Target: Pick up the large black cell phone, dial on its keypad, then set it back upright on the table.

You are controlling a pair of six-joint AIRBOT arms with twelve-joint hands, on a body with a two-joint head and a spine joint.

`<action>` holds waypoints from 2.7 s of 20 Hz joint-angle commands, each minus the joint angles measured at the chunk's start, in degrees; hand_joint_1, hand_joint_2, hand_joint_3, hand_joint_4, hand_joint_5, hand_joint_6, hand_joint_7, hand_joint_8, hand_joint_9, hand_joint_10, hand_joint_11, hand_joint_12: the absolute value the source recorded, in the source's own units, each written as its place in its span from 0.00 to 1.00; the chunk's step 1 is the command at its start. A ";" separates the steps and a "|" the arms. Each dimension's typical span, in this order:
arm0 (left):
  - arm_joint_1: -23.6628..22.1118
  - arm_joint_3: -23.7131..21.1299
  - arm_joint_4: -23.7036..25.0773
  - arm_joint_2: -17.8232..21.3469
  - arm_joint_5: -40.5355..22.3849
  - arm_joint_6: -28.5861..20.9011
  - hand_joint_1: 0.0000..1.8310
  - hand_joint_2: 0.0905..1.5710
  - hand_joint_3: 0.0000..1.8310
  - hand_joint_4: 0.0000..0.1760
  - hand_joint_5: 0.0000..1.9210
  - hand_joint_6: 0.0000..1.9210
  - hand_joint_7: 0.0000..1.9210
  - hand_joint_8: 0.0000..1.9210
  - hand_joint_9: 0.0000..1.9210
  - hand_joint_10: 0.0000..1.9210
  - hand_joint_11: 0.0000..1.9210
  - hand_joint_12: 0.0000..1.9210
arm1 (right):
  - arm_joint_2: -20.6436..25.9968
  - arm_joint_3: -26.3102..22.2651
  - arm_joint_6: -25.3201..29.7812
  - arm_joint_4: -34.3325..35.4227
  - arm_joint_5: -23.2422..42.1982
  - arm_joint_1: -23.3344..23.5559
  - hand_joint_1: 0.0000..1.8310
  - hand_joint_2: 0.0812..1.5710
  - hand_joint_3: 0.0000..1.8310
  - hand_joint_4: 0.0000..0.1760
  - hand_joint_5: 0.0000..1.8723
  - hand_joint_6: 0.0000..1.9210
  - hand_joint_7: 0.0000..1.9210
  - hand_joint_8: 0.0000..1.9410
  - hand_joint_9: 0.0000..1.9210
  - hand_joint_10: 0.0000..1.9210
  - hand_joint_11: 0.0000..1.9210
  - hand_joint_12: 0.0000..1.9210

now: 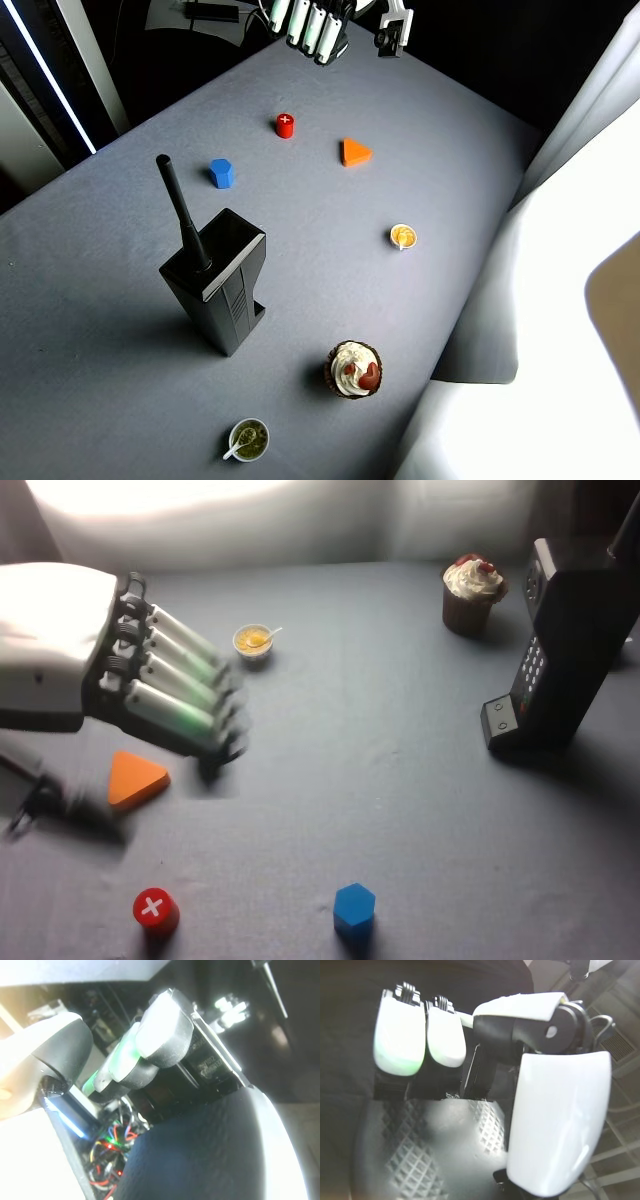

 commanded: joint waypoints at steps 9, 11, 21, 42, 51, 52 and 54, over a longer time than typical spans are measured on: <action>-2.67 -1.90 -5.79 0.90 -3.13 0.69 0.00 0.76 0.00 0.00 0.04 0.00 0.03 0.00 0.02 0.00 0.01 0.00 | 0.65 0.23 1.08 0.38 7.18 -0.16 0.07 0.69 0.00 0.00 0.13 0.00 0.13 0.00 0.14 0.00 0.00 0.38; -3.68 -2.82 -3.91 1.44 -3.34 1.23 0.00 0.76 0.00 0.00 0.03 0.00 0.03 0.00 0.01 0.00 0.00 0.00 | 0.21 0.48 1.11 -0.72 6.72 -0.36 0.07 0.69 0.00 0.00 0.13 0.00 0.14 0.00 0.15 0.00 0.00 0.39; -4.00 -5.22 -2.54 2.95 -0.61 1.41 0.00 0.75 0.00 0.00 0.02 0.00 0.02 0.00 0.00 0.00 0.00 0.00 | -5.31 4.80 1.92 -10.47 1.96 1.54 0.15 0.62 0.00 0.00 0.13 0.00 0.14 0.00 0.15 0.00 0.00 0.41; -4.09 -5.31 -2.50 2.75 0.82 2.07 0.00 0.75 0.00 0.00 0.03 0.00 0.03 0.00 0.01 0.00 0.00 0.00 | -16.09 12.95 -1.66 -18.59 -2.64 11.10 0.38 0.54 0.00 0.00 0.00 0.00 0.00 0.00 0.01 0.00 0.00 0.13; -4.06 -5.34 -2.59 2.74 2.19 2.35 0.00 0.75 0.00 0.00 0.04 0.00 0.04 0.00 0.02 0.01 0.02 0.01 | -17.47 12.58 -4.55 -21.86 -4.32 14.63 0.49 0.60 0.01 0.00 0.00 0.00 0.00 0.00 0.00 0.00 0.00 0.00; -4.06 -5.34 -2.60 2.75 2.36 2.40 0.00 0.75 0.00 0.00 0.04 0.00 0.04 0.00 0.02 0.00 0.01 0.00 | -17.70 12.69 -4.66 -22.02 -4.54 14.91 0.49 0.60 0.01 0.00 0.00 0.00 0.00 0.00 0.00 0.00 0.00 0.00; -4.10 -5.52 -2.61 2.73 3.01 3.00 0.00 0.75 0.00 0.00 0.04 0.00 0.03 0.00 0.02 0.00 0.00 0.00 | -18.26 13.12 -4.91 -22.03 -5.37 15.85 0.50 0.59 0.00 0.00 0.00 0.00 0.00 0.00 0.00 0.00 0.00 0.00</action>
